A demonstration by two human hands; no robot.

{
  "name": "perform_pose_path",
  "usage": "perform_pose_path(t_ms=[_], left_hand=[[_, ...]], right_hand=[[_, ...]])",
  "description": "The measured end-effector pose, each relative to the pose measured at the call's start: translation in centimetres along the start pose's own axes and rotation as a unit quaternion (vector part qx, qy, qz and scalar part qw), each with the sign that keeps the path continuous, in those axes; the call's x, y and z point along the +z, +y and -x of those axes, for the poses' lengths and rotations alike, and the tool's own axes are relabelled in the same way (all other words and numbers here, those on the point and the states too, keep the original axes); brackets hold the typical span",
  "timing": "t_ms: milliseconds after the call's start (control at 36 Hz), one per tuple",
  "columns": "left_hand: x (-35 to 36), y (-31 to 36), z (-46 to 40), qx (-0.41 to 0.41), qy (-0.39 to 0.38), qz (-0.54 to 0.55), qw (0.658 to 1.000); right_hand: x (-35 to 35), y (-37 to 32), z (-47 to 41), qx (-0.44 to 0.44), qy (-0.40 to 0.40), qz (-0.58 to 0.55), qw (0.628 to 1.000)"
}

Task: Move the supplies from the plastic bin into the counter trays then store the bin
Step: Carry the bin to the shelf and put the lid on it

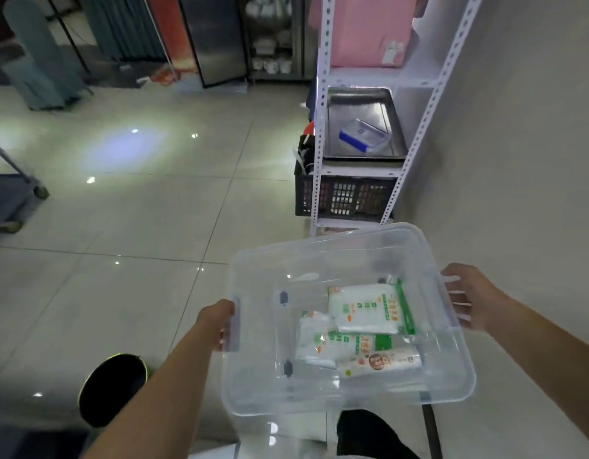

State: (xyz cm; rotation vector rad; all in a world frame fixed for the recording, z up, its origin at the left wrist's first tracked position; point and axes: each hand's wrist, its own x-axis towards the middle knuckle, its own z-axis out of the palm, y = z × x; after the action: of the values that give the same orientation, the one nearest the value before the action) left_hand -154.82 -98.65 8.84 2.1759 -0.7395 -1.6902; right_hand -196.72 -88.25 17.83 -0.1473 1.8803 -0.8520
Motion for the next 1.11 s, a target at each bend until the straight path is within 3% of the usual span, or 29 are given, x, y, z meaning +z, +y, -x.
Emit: perform_pose_path(t_ms=[333,528,667,889,1111], left_hand=[[-5.6,16.2,-15.5,-0.066,0.078,0.023,0.995],[-11.4,28.5,-21.3,-0.081,0.177,0.045,0.980],[-14.9,36.4,-27.0,-0.080,0.198,0.076,0.974],[-21.0,51.0,-41.7,-0.031,0.152,0.085,0.984],[-24.4,70.8,-52.3,0.017,0.068,0.037,0.997]], right_hand=[[17.2,-20.5,-19.3,-0.008,-0.103,0.045,0.994],[29.6,-33.1,-25.4,0.001,-0.197,0.092,0.976],[38.4,-41.7,-29.4,-0.009,-0.202,0.080,0.976],[51.5,-54.3,-36.3,-0.001,-0.150,0.055,0.987],[57.8,-66.3,-41.3,0.039,-0.123,-0.037,0.991]])
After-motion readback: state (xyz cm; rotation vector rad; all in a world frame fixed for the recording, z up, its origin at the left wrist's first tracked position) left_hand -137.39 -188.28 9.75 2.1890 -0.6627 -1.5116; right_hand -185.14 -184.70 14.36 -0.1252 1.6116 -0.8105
